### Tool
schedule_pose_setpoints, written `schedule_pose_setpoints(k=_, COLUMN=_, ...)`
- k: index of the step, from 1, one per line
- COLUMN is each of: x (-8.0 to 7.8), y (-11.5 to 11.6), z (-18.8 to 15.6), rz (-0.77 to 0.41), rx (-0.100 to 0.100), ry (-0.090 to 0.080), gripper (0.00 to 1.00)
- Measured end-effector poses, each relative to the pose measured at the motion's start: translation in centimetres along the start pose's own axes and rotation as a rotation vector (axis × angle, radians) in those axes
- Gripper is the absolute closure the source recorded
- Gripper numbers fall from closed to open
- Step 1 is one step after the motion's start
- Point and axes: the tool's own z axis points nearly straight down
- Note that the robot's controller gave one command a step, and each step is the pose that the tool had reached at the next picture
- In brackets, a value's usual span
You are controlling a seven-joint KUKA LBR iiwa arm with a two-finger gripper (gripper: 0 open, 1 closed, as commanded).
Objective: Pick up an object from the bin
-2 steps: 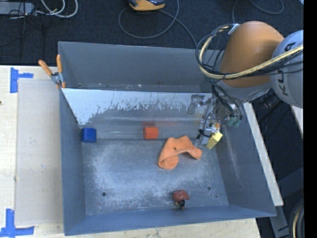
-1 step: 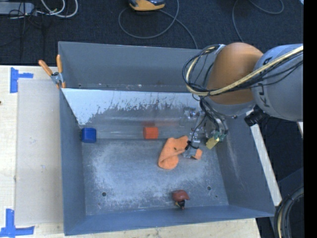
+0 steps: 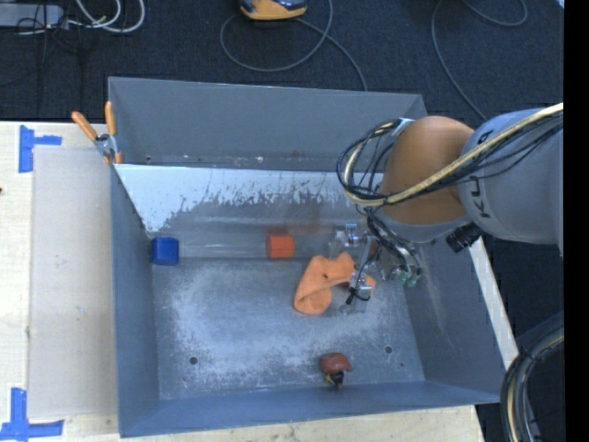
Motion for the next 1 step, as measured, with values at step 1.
schedule_pose_setpoints(k=1, x=3.45, y=0.9, z=4.02, rz=-0.123, rx=-0.001, ry=-0.004, gripper=1.0)
